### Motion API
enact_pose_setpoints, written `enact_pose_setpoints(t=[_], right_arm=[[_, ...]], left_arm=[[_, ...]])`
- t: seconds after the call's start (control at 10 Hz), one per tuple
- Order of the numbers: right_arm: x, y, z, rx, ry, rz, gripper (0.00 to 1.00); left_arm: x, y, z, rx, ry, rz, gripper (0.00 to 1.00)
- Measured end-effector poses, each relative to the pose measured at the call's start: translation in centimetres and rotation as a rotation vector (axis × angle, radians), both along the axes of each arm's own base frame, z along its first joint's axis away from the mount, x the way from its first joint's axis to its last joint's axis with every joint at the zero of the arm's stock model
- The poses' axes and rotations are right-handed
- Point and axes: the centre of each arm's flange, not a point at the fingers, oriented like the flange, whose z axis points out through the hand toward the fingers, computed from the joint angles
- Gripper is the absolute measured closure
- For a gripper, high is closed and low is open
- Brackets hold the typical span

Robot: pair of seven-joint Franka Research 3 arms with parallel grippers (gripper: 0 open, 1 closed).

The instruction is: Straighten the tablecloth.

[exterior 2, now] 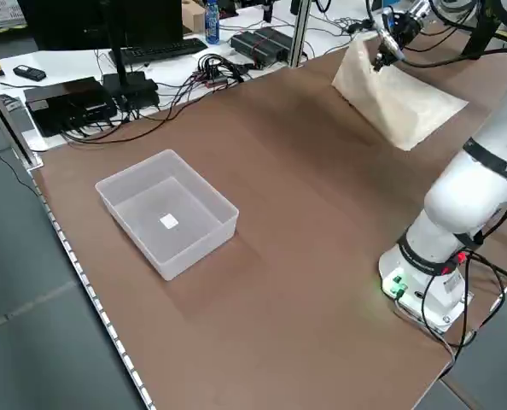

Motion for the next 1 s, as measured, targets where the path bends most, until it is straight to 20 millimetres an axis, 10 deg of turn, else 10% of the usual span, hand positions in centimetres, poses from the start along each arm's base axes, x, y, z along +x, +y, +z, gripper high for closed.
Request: enact_pose_setpoints(t=[0.4,1.0], right_arm=[[0.1,0.9,0.5,0.008,-0.018,-0.015,0.0],[5.3,-6.9,3.7,-0.017,-0.054,0.023,0.0]], left_arm=[[0.0,0.0,0.1,0.0,-0.003,0.001,0.0],[0.0,0.4,0.4,0.0,-0.009,0.007,0.0]])
